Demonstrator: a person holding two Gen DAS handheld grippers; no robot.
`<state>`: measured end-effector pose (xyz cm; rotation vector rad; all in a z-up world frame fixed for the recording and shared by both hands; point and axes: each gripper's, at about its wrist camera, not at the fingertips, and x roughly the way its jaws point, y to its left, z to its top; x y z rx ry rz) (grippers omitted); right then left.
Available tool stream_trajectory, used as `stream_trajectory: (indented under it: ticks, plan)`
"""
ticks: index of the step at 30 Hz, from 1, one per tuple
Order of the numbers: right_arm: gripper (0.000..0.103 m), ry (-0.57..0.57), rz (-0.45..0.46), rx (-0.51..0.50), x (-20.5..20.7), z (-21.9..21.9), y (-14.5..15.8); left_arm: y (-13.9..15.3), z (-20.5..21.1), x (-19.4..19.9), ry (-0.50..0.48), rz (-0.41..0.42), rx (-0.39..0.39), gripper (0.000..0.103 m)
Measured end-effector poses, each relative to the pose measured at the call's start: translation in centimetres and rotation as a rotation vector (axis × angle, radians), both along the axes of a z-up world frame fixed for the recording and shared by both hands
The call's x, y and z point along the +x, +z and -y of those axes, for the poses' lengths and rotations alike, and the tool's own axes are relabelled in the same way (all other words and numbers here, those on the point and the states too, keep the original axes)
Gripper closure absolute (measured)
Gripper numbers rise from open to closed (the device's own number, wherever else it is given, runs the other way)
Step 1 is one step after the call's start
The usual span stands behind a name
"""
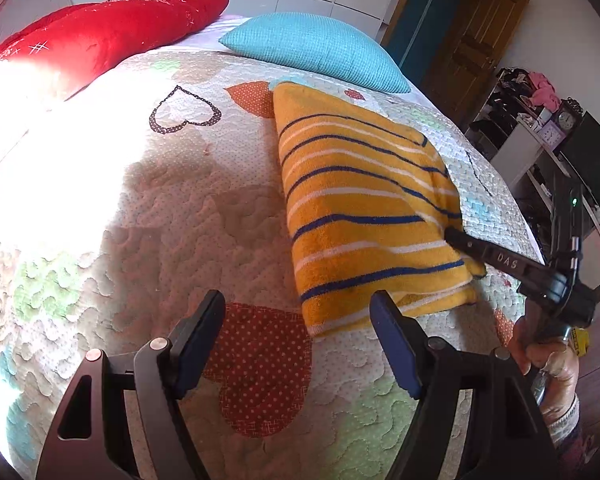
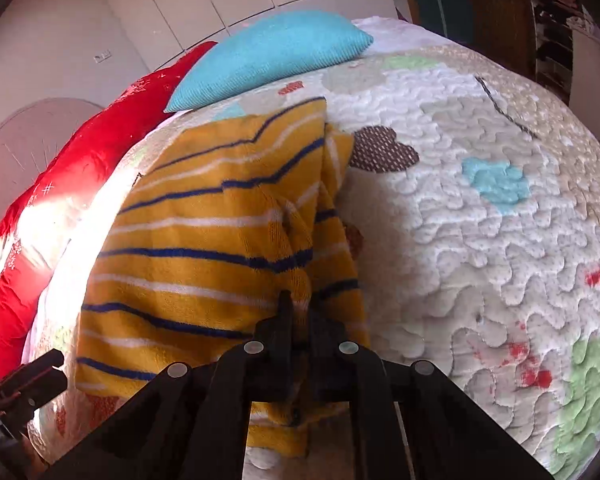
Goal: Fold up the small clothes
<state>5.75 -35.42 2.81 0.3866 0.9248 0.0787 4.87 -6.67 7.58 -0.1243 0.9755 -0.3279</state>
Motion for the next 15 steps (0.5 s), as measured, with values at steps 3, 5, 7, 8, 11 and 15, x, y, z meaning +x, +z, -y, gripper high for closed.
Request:
stream_trajectory:
  ticks: [3,5,7,8,11,15]
  plan:
    - [0.097,-0.019,-0.007,0.057,-1.7,1.7,-1.0,0.0,-0.7,-0.1,0.005,0.006,0.013,0.029]
    - [0.096,-0.021,-0.011,0.099,-2.0,2.4,-1.4,-0.2,-0.8,-0.2,0.008,0.016,0.035,0.029]
    - [0.096,-0.021,-0.002,0.126,-2.2,2.7,-1.6,-0.2,-0.6,-0.5,0.01,0.027,0.056,0.029]
    - [0.095,-0.022,0.016,0.142,-2.5,2.9,-1.7,-0.2,-0.4,-0.6,0.01,0.031,0.064,0.029]
    - [0.094,-0.036,0.083,0.25,-4.2,3.9,-2.7,0.0,0.4,-1.4,0.001,0.064,0.128,0.029]
    - [0.091,-0.079,0.111,0.356,-5.8,4.9,-3.0,0.0,1.6,-2.8,-0.009,0.147,0.253,0.028]
